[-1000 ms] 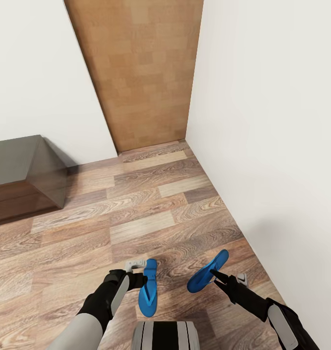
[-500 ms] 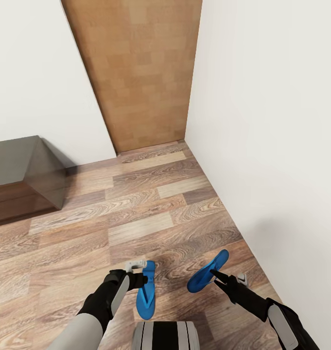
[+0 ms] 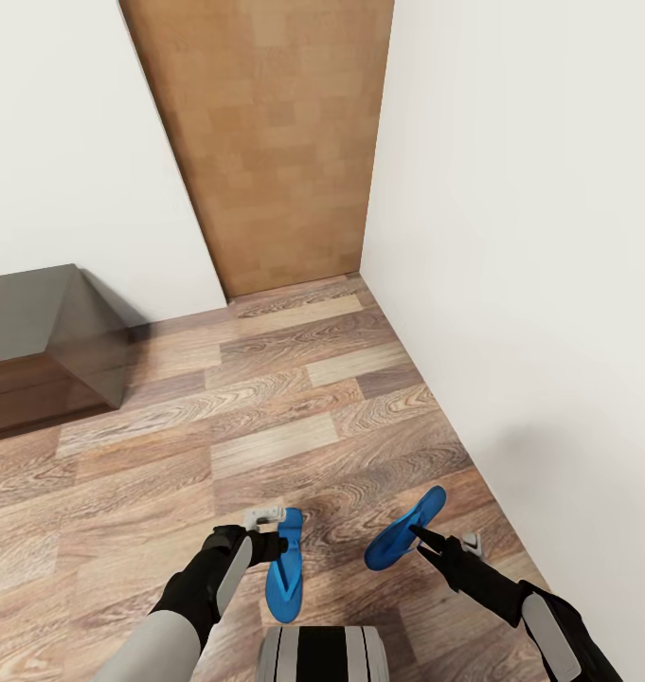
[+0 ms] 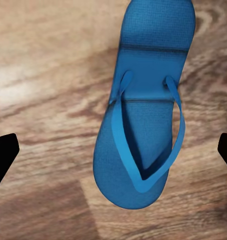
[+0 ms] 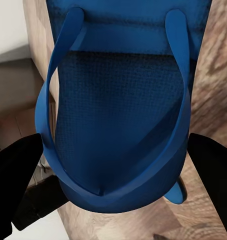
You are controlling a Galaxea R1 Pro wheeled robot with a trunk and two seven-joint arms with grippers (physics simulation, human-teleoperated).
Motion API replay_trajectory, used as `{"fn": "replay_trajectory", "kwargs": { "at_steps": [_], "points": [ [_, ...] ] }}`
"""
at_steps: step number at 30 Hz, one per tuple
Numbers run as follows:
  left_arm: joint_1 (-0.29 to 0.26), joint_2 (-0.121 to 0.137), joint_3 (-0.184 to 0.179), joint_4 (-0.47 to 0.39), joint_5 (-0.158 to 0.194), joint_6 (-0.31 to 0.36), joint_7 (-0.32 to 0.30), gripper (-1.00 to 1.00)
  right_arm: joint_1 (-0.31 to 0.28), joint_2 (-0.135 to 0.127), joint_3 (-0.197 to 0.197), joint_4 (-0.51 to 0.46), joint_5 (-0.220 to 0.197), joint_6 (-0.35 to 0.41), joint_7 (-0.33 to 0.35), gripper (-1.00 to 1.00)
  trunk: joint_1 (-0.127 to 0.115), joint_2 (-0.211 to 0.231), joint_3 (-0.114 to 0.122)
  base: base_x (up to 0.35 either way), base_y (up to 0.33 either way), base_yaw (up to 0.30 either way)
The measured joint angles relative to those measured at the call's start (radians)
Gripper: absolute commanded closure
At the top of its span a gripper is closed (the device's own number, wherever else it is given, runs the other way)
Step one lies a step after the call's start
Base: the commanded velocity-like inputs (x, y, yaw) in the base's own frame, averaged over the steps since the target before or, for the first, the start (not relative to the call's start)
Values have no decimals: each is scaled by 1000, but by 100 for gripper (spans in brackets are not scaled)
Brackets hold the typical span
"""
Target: In the bedroom, move the book from the bed onto either nightstand, and place the two sandals side by side next to the bed.
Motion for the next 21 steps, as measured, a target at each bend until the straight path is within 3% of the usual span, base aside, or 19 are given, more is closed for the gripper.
{"fn": "replay_trajectory", "kwargs": {
  "at_steps": [21],
  "points": [
    [0,0,-1,0,0,0,0,-100,0,1,0,0,0,0,0,100,0,0,0,17,-62,0]
  ]
}}
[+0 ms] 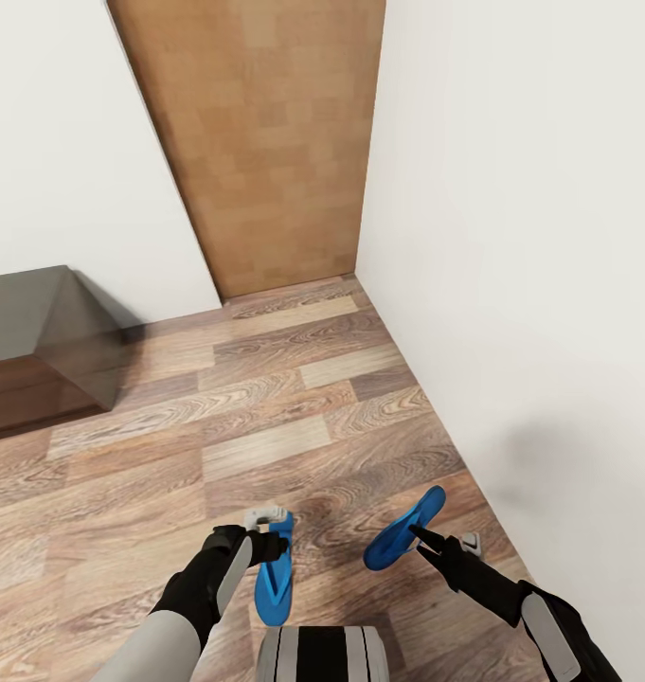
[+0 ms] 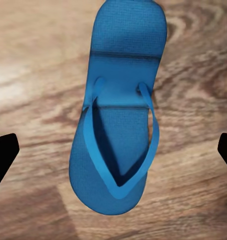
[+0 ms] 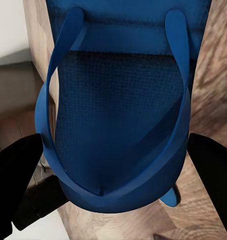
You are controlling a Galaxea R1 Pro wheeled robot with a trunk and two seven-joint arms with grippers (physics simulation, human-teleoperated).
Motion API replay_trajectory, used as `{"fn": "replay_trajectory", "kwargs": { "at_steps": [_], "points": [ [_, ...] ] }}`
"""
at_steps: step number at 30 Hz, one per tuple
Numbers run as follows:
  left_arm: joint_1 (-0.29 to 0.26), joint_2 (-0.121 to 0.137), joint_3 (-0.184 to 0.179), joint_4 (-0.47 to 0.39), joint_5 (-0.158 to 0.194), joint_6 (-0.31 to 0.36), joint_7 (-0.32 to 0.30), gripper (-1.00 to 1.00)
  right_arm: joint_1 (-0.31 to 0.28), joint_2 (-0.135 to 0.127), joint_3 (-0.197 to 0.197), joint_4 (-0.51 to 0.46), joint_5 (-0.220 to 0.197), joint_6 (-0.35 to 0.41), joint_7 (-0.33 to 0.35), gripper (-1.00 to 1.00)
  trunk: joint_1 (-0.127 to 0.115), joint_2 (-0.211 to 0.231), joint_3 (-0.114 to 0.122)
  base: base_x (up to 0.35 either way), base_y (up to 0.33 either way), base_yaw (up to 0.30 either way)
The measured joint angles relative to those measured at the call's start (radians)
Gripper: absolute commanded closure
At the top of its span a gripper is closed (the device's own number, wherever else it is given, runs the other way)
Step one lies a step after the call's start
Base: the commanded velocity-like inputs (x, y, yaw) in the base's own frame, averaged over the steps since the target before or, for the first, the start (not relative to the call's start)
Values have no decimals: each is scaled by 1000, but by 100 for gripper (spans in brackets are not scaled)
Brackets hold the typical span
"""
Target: In the bedroom, move the book from the bed onto either nightstand, and place the two sandals side by side next to the bed.
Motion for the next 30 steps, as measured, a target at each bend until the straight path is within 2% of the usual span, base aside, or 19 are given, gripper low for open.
{"fn": "replay_trajectory", "kwargs": {
  "at_steps": [14,23,30],
  "points": [
    [0,0,0,0,0,0,0,-100,0,-1,0,1,0,0,-2,100,0,0,0,0,-41,0],
    [0,0,0,0,0,0,0,-100,0,0,0,1,2,-1,-1,100,4,-2,-35,0,0,0],
    [0,0,0,0,0,0,0,-100,0,-1,-1,0,0,1,3,100,4,-2,-35,0,0,0]
  ]
}}
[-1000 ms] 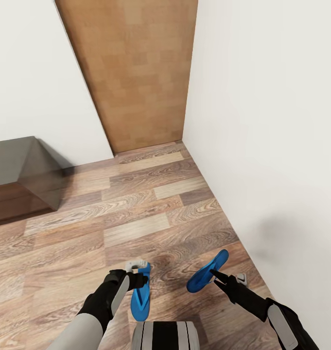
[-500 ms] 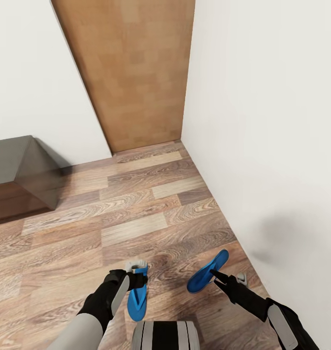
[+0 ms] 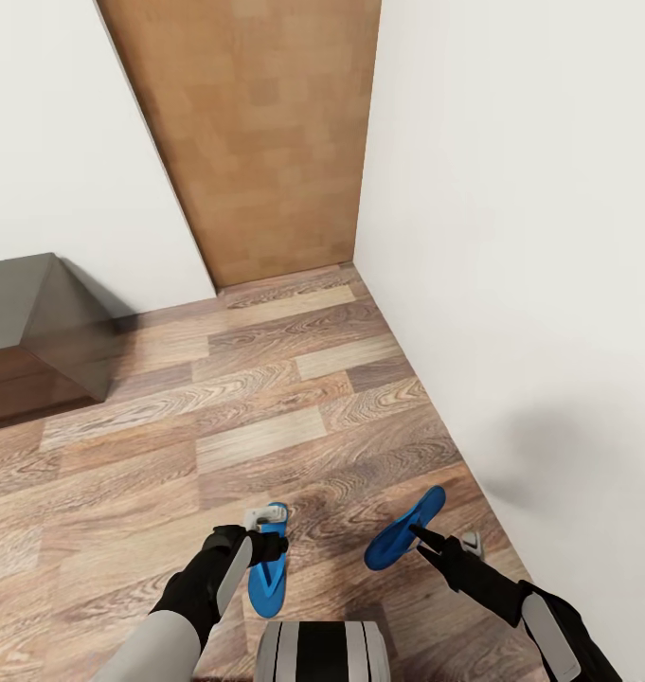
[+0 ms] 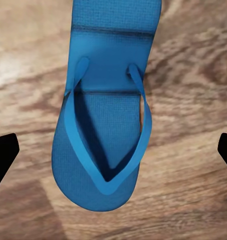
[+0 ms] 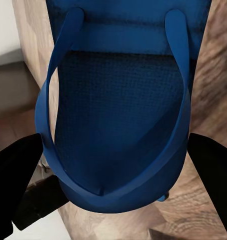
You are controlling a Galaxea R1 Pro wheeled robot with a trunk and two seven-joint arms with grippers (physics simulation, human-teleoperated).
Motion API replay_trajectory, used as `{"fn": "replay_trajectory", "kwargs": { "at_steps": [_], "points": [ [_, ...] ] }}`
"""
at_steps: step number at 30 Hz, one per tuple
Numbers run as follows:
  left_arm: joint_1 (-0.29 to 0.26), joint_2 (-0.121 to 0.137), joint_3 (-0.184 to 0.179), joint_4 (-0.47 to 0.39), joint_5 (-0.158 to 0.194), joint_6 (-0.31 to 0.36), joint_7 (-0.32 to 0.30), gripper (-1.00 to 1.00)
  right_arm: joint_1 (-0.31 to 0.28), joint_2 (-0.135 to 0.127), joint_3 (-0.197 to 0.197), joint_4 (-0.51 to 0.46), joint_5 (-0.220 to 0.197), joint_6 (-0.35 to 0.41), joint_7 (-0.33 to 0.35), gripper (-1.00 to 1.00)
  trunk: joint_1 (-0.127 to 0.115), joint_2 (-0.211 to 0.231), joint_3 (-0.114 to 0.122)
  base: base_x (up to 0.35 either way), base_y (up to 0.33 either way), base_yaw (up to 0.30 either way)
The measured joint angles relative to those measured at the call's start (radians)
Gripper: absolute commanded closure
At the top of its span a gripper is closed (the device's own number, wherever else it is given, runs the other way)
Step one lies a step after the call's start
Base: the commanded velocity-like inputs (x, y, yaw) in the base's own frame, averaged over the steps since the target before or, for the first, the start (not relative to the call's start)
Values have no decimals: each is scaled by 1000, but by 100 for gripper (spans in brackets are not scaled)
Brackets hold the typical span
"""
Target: In the bedroom, move the book from the bed onto either nightstand, and place the two sandals side by side next to the bed.
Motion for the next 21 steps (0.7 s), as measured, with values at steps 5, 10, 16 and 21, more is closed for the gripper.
{"fn": "replay_trajectory", "kwargs": {
  "at_steps": [5,10,16,21],
  "points": [
    [0,0,0,0,0,0,0,-100,0,0,-3,-1,0,1,5,100,0,0,0,0,0,0],
    [0,0,0,0,0,0,0,-100,0,-6,-5,-1,0,3,6,100,2,-1,-19,0,0,0],
    [0,0,0,0,0,0,0,-100,0,-6,-5,-1,0,3,6,100,5,-3,-42,0,0,0],
    [0,0,0,0,0,0,0,-100,0,-7,-5,-1,0,3,6,100,7,-4,-62,0,0,0]
  ]
}}
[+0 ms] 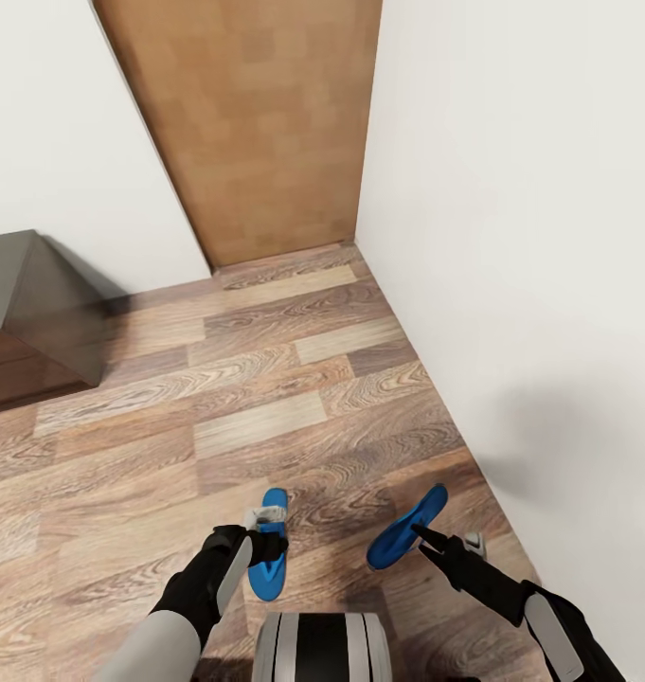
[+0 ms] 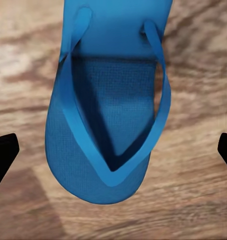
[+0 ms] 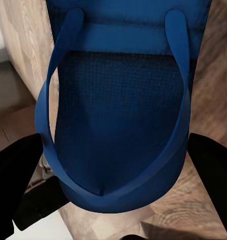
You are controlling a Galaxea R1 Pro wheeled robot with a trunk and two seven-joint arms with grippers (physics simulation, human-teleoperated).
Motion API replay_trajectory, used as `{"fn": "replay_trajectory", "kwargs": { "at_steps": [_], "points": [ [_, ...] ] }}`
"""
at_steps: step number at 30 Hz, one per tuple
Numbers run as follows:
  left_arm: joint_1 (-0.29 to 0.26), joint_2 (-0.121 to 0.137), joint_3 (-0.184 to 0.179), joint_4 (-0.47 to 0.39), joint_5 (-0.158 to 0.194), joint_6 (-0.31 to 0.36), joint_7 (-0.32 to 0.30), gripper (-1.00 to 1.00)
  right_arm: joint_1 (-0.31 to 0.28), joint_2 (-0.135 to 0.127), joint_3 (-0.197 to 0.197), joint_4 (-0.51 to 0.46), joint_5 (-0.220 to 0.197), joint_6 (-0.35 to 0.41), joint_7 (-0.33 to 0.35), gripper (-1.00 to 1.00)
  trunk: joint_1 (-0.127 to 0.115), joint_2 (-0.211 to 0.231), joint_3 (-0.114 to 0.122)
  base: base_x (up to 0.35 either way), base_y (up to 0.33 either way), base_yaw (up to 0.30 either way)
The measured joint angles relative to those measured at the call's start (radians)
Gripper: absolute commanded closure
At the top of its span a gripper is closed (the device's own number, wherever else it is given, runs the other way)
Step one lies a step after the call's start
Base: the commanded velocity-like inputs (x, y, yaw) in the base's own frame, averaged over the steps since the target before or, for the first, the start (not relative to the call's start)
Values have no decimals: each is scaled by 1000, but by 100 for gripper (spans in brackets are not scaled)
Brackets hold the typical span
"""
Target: In the bedroom, move the book from the bed onto either nightstand, and place the two sandals side by side next to the bed.
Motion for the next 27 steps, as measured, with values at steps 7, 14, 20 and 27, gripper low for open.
{"fn": "replay_trajectory", "kwargs": {
  "at_steps": [7,14,20,27],
  "points": [
    [0,0,0,0,0,0,0,-100,0,3,0,0,-2,1,0,100,3,-1,-23,0,0,0],
    [0,0,0,0,0,0,0,-100,0,3,1,0,-2,0,0,100,3,-1,-23,0,0,0],
    [0,0,0,-1,0,0,0,-100,0,2,0,0,-2,-1,0,100,2,-1,-23,131,-27,0],
    [0,0,0,0,0,0,0,-100,0,1,0,0,-2,-1,0,100,3,-1,-23,46,-16,0]
  ]
}}
